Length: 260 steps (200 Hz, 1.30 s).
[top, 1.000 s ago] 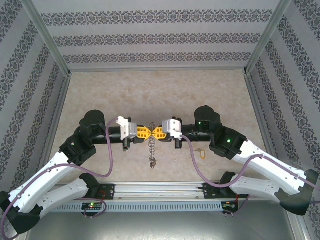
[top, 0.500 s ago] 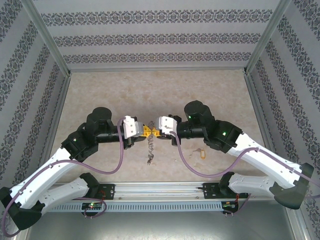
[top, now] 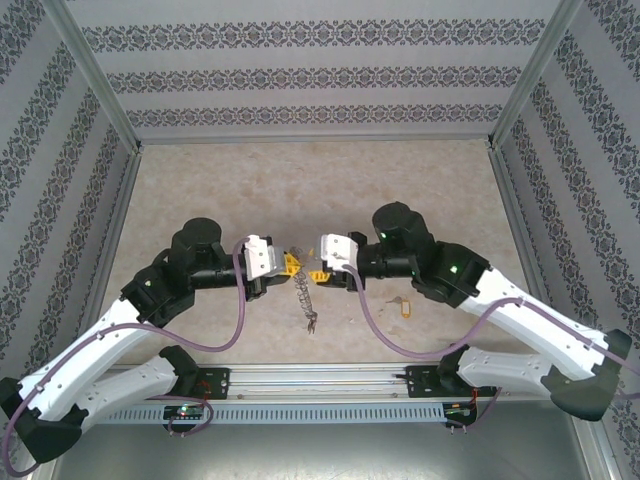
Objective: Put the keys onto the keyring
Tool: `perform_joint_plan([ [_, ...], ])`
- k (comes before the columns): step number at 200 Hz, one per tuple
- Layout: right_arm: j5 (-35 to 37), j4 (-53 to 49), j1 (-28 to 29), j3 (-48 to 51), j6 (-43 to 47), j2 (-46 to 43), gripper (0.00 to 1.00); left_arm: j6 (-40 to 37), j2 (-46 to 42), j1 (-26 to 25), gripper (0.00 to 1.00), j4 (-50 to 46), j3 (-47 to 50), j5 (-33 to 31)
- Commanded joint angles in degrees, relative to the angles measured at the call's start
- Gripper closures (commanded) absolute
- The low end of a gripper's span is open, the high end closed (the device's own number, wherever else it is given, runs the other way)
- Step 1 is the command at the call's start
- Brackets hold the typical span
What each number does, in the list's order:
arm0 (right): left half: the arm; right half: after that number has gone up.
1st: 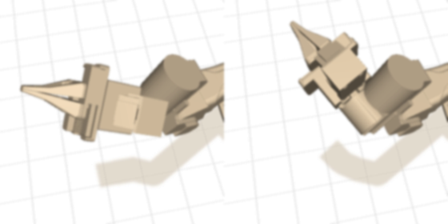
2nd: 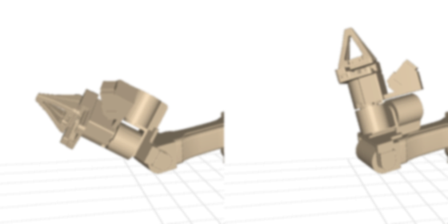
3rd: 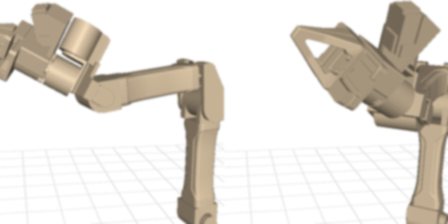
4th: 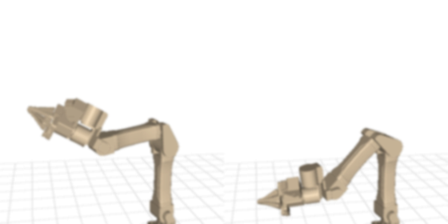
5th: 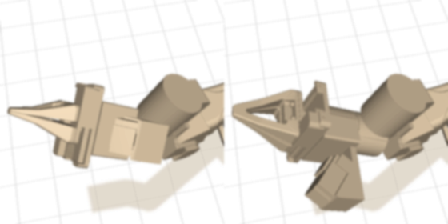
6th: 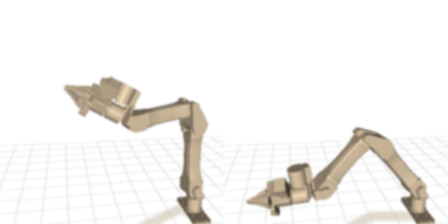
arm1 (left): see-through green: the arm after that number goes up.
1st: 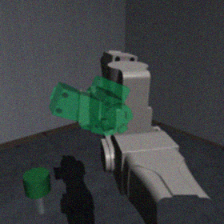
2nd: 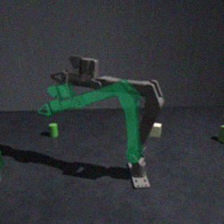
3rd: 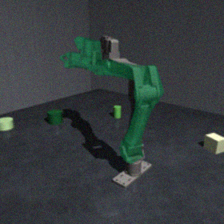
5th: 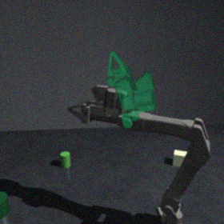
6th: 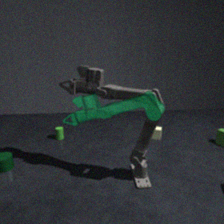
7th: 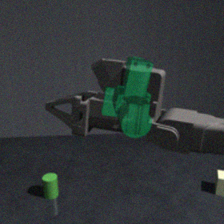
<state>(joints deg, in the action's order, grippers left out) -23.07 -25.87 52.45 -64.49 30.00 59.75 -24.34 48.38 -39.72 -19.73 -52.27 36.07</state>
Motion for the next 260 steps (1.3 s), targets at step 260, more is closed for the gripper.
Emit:
perform_joint_plan([
  [260,28.54,-4.45,-9.28,10.94,-43.87,-10.45,0.48,14.98,-4.87,1.67,1.00,22.71,9.29,0.43],
])
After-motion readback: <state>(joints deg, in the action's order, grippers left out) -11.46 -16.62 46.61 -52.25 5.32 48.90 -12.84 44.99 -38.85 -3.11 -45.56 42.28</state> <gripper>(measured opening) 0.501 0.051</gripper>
